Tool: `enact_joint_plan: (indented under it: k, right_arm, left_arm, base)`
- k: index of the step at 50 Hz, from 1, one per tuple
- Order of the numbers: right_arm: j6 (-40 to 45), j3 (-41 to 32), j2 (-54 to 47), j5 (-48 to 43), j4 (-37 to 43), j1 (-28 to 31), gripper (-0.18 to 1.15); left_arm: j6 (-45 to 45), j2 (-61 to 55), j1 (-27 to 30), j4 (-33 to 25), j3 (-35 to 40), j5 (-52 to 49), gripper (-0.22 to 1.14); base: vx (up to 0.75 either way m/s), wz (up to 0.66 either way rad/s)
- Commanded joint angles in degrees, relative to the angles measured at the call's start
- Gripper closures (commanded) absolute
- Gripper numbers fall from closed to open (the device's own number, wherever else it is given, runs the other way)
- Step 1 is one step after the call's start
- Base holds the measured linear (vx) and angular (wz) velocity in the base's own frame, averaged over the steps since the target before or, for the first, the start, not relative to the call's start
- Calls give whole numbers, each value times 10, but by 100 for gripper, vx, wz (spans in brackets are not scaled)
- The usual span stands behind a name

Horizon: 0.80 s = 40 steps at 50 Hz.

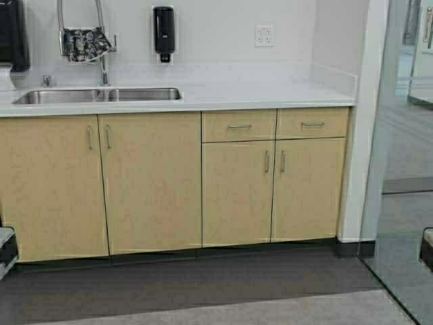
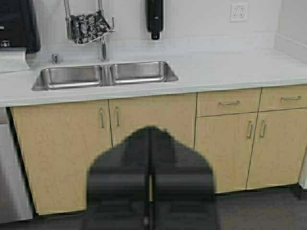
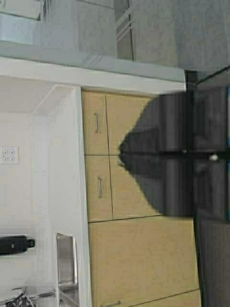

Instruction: Get the cloth and wipe up the spill under the wine glass

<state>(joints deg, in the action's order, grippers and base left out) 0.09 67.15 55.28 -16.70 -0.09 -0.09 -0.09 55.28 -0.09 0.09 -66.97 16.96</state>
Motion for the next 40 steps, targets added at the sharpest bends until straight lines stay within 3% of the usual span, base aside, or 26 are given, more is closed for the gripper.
enact_joint_plan:
  k: [1,40]
  right_arm:
    - [4,3,-4,-1,0,6,94]
    - [4,-4,-16,15,-3,6,92]
  left_arm:
    - [-7,18,-4,-1,-8,0,93]
    - [-6,-1,-4,-1,-1,0,89]
  base:
    - [0,0]
    - [4,1]
